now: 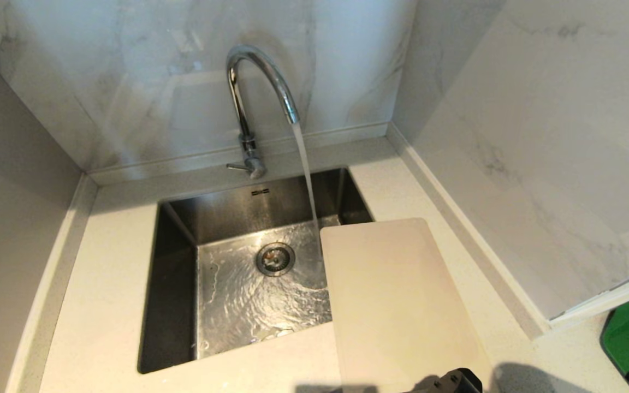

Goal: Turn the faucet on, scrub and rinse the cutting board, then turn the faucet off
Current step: Pick up the cutting board

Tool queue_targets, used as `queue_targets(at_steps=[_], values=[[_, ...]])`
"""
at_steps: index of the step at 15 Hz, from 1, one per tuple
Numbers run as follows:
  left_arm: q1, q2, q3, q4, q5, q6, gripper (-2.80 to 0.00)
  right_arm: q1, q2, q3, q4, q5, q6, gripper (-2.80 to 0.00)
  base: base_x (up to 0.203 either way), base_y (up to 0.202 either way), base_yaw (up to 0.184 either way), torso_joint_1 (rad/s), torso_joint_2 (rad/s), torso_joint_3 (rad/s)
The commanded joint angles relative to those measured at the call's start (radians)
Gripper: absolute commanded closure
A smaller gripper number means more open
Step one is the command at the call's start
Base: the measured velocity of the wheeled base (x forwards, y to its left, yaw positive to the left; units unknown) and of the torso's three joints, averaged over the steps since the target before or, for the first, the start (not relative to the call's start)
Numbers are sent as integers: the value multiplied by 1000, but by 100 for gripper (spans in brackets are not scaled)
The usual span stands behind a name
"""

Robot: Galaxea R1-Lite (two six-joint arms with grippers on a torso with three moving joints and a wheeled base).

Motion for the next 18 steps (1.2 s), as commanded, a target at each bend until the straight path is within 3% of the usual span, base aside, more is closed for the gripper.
queue_targets(at_steps=[1, 18], values=[[1, 0, 2, 0, 0, 0, 0, -13, 21, -1, -5, -1, -5, -280, 0, 0, 0, 0, 0, 0], [-1, 0, 2, 0, 0, 0, 0, -60, 100, -45, -35, -1, -37, -280, 0, 0, 0, 0, 0, 0]])
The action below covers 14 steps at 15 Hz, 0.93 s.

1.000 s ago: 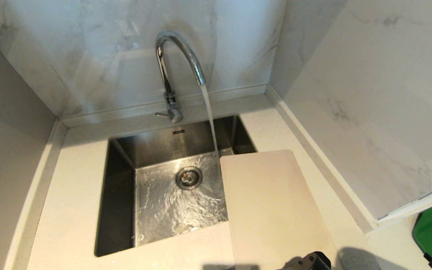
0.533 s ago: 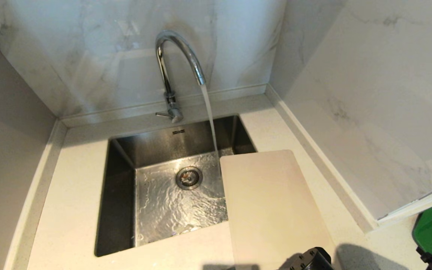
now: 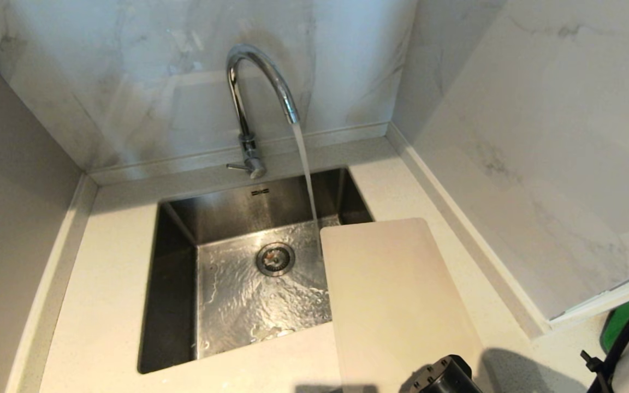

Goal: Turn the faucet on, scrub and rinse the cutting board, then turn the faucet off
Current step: Pick up the cutting board

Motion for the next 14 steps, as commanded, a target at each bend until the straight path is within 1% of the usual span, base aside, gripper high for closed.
queue_targets(at_steps=[1, 8, 9, 11, 13, 14], values=[[0, 0, 2, 0, 0, 0, 0, -5, 23, -8, -3, -2, -6, -280, 0, 0, 0, 0, 0, 0], [1, 0, 2, 0, 0, 2, 0, -10, 68, -10, -7, -1, -3, -280, 0, 0, 0, 0, 0, 0], [-1, 0, 2, 0, 0, 2, 0, -9, 82, -9, -29, -2, -1, -280, 0, 0, 0, 0, 0, 0], [0, 0, 2, 0, 0, 2, 0, -10, 139, 1, -124, -3, -2, -280, 0, 0, 0, 0, 0, 0], [-1, 0, 2, 0, 0, 2, 0, -15, 212, 19, -254, -13, -4, -280, 0, 0, 0, 0, 0, 0], [-1, 0, 2, 0, 0, 2, 0, -16, 238, 28, -290, -21, -7, -280, 0, 0, 0, 0, 0, 0]])
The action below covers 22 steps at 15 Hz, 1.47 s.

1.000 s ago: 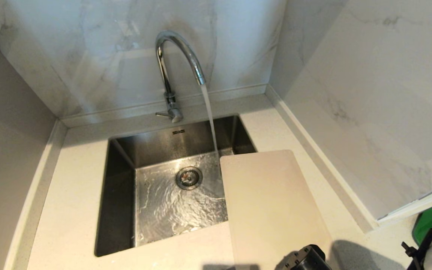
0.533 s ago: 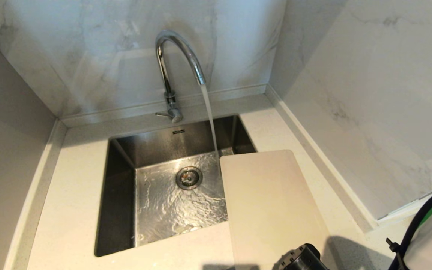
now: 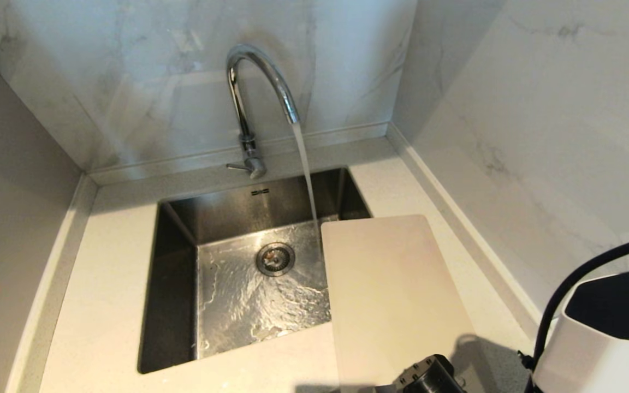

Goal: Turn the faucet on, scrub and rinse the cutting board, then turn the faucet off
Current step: Pick up the cutting board

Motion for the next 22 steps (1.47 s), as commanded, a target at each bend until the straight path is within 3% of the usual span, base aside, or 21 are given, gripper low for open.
queue_targets(at_steps=[1, 17, 18, 22], values=[[1, 0, 2, 0, 1, -1, 0, -3, 83, 25, -66, -10, -10, -280, 0, 0, 0, 0, 0, 0], [0, 0, 2, 0, 1, -1, 0, -3, 145, 20, -96, -55, -38, -280, 0, 0, 0, 0, 0, 0], [0, 0, 2, 0, 1, -1, 0, -4, 143, 21, -95, -56, -38, 0, 0, 0, 0, 0, 0, 0], [0, 0, 2, 0, 1, -2, 0, -4, 145, 25, -93, -76, -46, 0, 0, 0, 0, 0, 0, 0]])
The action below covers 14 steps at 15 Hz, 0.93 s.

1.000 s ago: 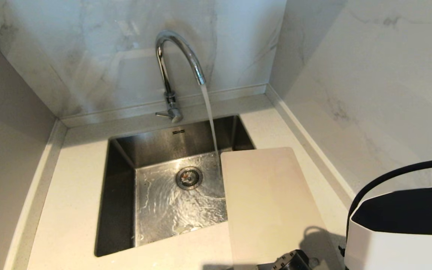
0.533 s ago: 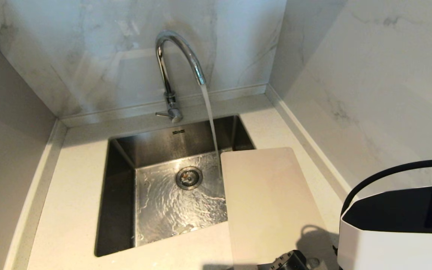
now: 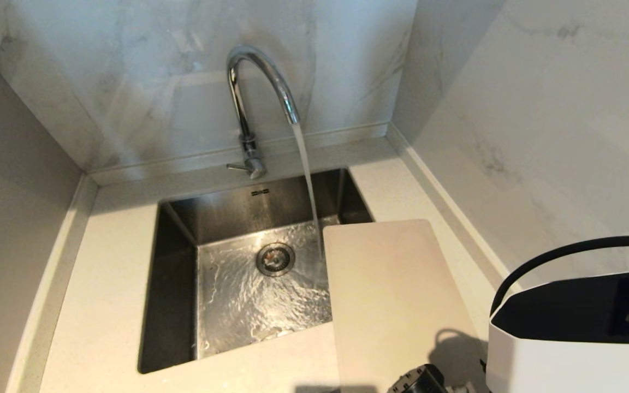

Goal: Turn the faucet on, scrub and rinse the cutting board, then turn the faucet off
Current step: Pick up the cutting board

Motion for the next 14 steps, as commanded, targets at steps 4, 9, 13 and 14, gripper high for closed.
queue_targets(at_steps=[4, 9, 13, 14], values=[[0, 0, 2, 0, 0, -1, 0, -6, 24, -5, -1, 0, -14, 0, 0, 0, 0, 0, 0, 0], [1, 0, 2, 1, 2, -5, 0, -27, 22, -14, -2, 2, -41, 0, 0, 0, 0, 0, 0, 0], [-1, 0, 2, 0, 2, -5, 0, -26, -37, 3, -1, 1, -55, 0, 0, 0, 0, 0, 0, 0], [1, 0, 2, 0, 2, -5, 0, -25, -70, 8, -1, 2, -80, 0, 0, 0, 0, 0, 0, 0]])
